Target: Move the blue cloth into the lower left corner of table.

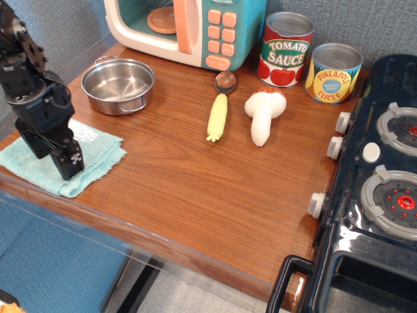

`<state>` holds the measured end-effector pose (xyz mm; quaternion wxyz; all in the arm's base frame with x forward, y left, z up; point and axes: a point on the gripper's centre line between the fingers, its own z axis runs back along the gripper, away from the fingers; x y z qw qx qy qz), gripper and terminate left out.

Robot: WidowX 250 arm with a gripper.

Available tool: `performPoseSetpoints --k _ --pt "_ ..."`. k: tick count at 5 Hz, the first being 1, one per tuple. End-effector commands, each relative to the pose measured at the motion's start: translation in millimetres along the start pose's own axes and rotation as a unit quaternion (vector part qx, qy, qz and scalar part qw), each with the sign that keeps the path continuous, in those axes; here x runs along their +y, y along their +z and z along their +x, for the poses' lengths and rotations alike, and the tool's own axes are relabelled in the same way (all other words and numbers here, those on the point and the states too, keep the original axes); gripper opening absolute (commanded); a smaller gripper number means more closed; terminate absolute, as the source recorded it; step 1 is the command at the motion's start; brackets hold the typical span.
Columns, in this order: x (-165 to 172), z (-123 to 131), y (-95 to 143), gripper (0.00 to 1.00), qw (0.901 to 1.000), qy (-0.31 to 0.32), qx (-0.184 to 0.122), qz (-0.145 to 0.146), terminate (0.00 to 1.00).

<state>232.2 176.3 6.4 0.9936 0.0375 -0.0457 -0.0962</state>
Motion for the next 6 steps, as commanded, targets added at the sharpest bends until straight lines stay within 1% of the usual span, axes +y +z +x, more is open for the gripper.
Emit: performPoseSetpoints --k 1,2,3,5,6 --pt "-13 31 30 1.0 0.9972 -0.067 -0.032 -0.008 0.0" --pt "-14 46 80 1.0 0.9955 -0.064 -0.063 0.03 0.0" --pt "-15 44 92 1.0 0.9968 -0.046 -0.045 0.047 0.0" --pt "-15 44 92 1.0 0.9968 -0.046 -0.045 0.047 0.0" --pt "-15 44 92 1.0 0.9968 -0.046 -0.045 0.047 1.0"
